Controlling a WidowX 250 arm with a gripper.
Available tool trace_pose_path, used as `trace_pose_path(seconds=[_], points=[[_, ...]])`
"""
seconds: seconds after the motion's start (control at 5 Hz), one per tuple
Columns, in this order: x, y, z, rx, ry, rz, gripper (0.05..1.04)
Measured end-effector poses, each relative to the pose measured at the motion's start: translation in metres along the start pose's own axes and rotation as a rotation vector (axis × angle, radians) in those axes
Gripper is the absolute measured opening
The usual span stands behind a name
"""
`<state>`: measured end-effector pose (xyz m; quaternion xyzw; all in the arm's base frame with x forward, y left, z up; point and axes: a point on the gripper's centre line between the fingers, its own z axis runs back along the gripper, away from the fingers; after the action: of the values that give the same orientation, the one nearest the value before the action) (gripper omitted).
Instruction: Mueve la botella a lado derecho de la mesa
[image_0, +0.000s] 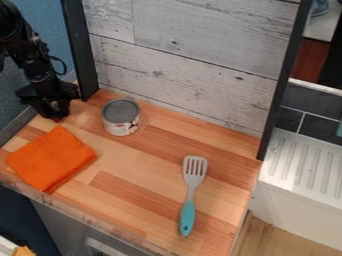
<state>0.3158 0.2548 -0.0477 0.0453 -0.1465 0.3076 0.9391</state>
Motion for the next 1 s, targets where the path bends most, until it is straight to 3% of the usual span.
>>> trace_pose_path(seconds=[0.2, 0.4, 0.6, 0.8, 1.0], points=[[-0.012, -0.008, 0.006, -0.012, 0.029, 0.01, 0.523], [-0.018, -0.017, 0.027, 0.066, -0.016, 0.03, 0.523], [-0.026, -0.04, 0.062, 0.085, -0.101, 0.035, 0.523], [-0.036, -0.069, 0.091, 0.068, -0.158, 0.003, 0.523], [-0.055, -0.116, 0.099, -0.023, -0.168, -0.085, 0.523]])
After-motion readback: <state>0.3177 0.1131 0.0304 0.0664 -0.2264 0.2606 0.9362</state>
